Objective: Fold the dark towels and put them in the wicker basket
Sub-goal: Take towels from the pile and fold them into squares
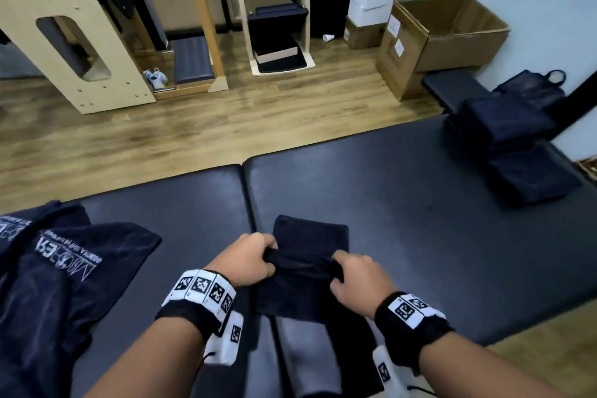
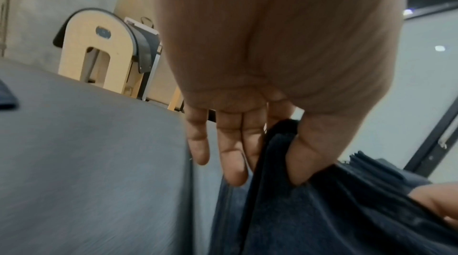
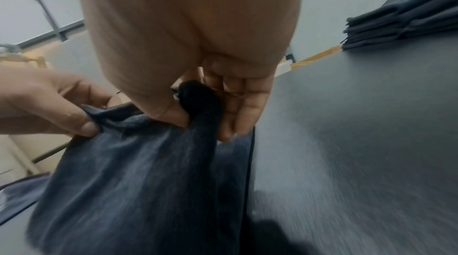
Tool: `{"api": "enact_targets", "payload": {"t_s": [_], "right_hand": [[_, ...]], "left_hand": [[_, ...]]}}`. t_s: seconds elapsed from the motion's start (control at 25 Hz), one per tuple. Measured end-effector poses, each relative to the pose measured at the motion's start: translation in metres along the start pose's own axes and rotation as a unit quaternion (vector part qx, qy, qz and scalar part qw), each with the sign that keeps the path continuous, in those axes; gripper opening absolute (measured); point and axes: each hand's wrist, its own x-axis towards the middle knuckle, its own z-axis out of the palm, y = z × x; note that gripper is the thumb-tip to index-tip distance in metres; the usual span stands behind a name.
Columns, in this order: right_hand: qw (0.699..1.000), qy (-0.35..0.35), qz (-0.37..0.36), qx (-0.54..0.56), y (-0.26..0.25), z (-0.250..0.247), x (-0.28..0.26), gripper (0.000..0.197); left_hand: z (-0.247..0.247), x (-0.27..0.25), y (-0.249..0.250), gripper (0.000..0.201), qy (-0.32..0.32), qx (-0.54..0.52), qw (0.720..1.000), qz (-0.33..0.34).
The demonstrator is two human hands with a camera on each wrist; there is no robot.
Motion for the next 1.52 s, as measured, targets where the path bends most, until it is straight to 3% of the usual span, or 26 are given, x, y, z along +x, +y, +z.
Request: {"api": "enact_targets", "payload": {"t_s": [0.16, 0.24, 0.32, 0.4, 0.48, 0.64, 0.72, 0.84, 0.92, 1.04, 1.12, 1.2, 1.36, 1.52], "right_hand": [[0.992, 0.079, 0.064, 0.078, 0.012, -0.022, 0.046, 0.035], [0.986, 0.093, 0.085, 0.112, 0.016, -0.018, 0.059, 0.051], [0.983, 0.124, 0.088, 0.100, 0.019, -0.004, 0.062, 0.056], [0.987, 0.145, 0.031, 0.055, 0.017, 0.013, 0.053, 0.039], [0.996, 0.090, -0.020, 0.011, 0.014, 0.028, 0.043, 0.042], [0.998, 0.003, 0.064, 0.024, 0.016, 0.032, 0.046, 0.079], [0.992, -0.037, 0.101, 0.059, 0.014, 0.027, 0.052, 0.093], [0.989, -0.081, 0.107, 0.065, 0.012, 0.018, 0.066, 0.102], [0.989, -0.072, 0.107, 0.066, 0.009, 0.016, 0.075, 0.103], [0.977, 0.015, 0.182, 0.106, 0.005, 0.023, 0.074, 0.090], [0.950, 0.064, 0.263, 0.158, 0.003, 0.032, 0.068, 0.063], [0.928, 0.067, 0.299, 0.212, 0.004, 0.043, 0.064, 0.042], [0.911, 0.062, 0.303, 0.274, 0.011, 0.051, 0.058, 0.032], [0.891, 0.042, 0.285, 0.351, 0.031, 0.057, 0.039, 0.032]], "left_hand": [[-0.012, 0.049, 0.004, 0.019, 0.104, -0.069, 0.992, 0.019], [-0.004, 0.061, -0.002, 0.033, 0.154, -0.056, 0.986, 0.000], [0.012, 0.064, -0.010, 0.052, 0.140, 0.056, 0.988, 0.033], [0.029, 0.058, -0.015, 0.057, 0.097, 0.158, 0.972, 0.141], [0.041, 0.055, -0.022, 0.068, 0.039, 0.224, 0.956, 0.186], [0.037, 0.057, -0.032, 0.079, 0.033, 0.264, 0.962, 0.054], [0.035, 0.054, -0.032, 0.079, 0.042, 0.274, 0.960, 0.025], [0.037, 0.052, -0.026, 0.077, 0.062, 0.237, 0.965, 0.091], [0.040, 0.052, -0.024, 0.063, 0.071, 0.213, 0.968, 0.113], [0.044, 0.050, -0.025, 0.061, 0.060, 0.104, 0.993, 0.020], [0.043, 0.048, -0.023, 0.062, 0.054, 0.024, 0.997, -0.044], [0.044, 0.052, -0.019, 0.052, 0.076, -0.014, 0.993, -0.086], [0.055, 0.057, -0.018, 0.041, 0.109, -0.096, 0.974, -0.173], [0.073, 0.052, -0.011, 0.033, 0.072, -0.141, 0.966, -0.206]]}}
